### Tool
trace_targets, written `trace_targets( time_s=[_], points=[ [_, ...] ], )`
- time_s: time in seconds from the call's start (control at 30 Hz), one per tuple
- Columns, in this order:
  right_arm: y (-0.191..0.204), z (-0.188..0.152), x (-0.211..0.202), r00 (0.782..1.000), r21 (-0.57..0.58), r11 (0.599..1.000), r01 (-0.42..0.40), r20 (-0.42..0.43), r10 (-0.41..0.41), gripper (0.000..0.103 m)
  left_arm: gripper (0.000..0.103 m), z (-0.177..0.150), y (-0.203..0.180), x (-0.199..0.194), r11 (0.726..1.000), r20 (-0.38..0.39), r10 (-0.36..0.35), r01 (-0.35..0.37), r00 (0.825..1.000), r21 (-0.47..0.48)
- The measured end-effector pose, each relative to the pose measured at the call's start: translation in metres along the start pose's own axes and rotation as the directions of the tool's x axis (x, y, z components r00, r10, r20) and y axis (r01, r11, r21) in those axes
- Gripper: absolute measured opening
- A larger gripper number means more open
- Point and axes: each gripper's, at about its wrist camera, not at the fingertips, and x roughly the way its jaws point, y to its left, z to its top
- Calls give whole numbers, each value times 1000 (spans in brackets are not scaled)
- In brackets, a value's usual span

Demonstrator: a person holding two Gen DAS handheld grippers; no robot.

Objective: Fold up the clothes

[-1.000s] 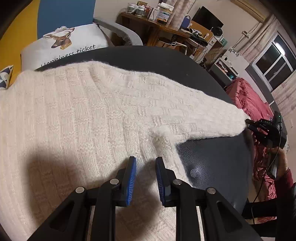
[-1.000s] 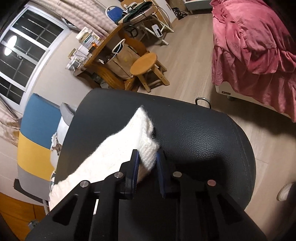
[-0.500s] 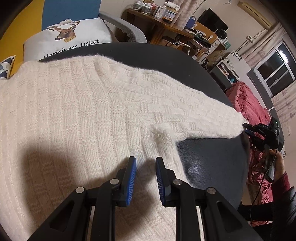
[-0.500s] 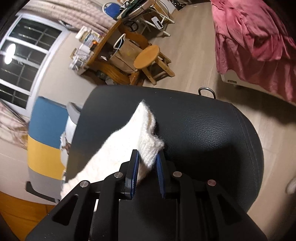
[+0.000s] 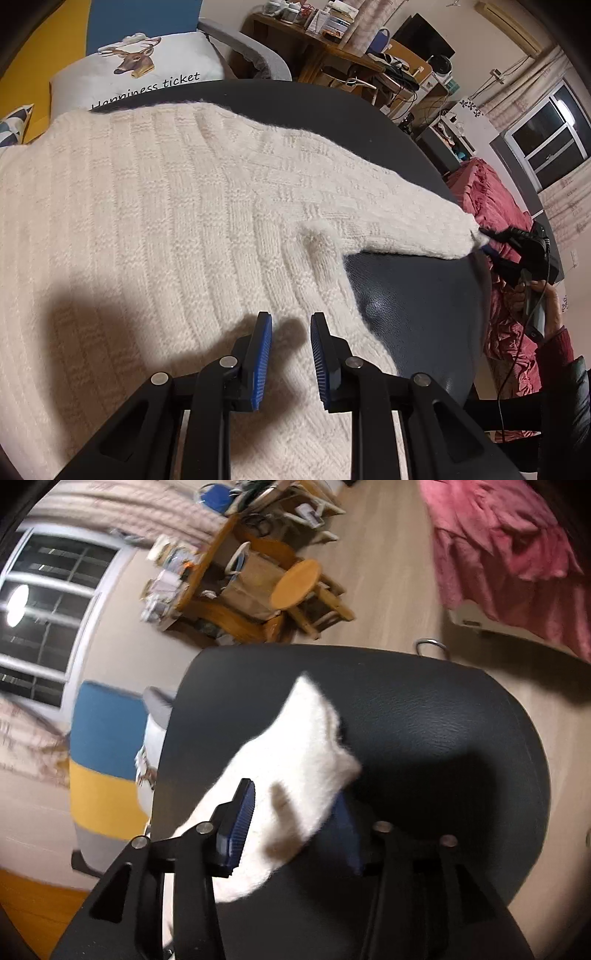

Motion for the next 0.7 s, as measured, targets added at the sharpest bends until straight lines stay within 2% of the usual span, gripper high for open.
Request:
trace_targets(
  time_s=[0.03, 0.17, 0.33, 0.5, 0.63, 0.7],
  points=[
    [1, -1, -2, 1000, -1, 1000, 13, 20, -13, 7, 21, -1, 1, -1, 1000, 0, 2, -2, 1000, -2],
    [10, -7, -4, 997, -44, 998, 47, 63, -44, 7, 21, 0, 3, -8, 1000, 26, 22, -22, 999, 8],
    [34, -15, -7, 998, -136, 991, 19, 66, -11, 7, 21, 9, 9, -13, 997, 60, 73, -73, 996, -10],
    [72, -30, -8, 997, -234, 971, -46, 41, 57, 7, 20, 19, 15, -7, 994, 50, 106, -104, 993, -30],
    [117, -50, -5, 990, -326, 936, -136, -13, 140, 7, 20, 28, 6, -2, 994, 76, 107, -107, 991, 5],
    [138, -63, -1, 983, -361, 915, -182, -50, 176, 7, 20, 32, 3, 4, 991, 62, 127, -129, 990, 28]
  ],
)
